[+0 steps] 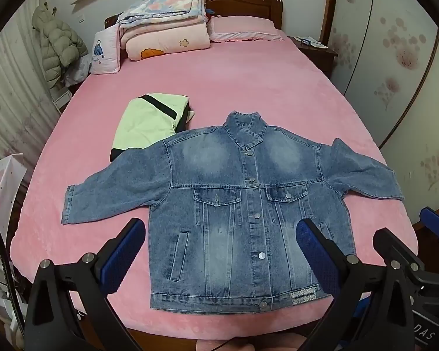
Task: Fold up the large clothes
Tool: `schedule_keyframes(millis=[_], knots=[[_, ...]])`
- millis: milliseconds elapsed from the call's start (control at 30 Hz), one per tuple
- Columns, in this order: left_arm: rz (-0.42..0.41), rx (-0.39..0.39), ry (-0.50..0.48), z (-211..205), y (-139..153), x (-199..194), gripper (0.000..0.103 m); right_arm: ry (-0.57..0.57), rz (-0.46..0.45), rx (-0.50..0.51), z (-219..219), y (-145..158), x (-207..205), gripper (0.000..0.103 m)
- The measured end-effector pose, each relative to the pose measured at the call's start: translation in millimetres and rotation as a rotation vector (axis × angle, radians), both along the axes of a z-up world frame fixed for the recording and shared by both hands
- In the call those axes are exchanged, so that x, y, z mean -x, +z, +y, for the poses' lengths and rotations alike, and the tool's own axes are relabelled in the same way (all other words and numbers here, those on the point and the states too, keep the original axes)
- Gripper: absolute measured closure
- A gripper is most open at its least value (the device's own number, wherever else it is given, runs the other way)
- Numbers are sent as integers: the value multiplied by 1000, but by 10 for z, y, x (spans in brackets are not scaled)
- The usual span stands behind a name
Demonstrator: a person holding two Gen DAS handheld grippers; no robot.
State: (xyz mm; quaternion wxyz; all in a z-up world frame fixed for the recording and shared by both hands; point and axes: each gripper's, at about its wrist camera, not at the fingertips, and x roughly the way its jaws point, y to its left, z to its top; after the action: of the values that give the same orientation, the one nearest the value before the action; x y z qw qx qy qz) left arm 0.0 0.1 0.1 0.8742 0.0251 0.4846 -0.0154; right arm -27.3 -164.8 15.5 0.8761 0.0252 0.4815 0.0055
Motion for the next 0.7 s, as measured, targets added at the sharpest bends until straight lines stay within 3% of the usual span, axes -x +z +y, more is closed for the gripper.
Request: schedule_keyframes(millis=[700], knots=[[3, -11, 4, -2, -1, 25, 1, -5, -1, -1, 63, -77, 4, 10]])
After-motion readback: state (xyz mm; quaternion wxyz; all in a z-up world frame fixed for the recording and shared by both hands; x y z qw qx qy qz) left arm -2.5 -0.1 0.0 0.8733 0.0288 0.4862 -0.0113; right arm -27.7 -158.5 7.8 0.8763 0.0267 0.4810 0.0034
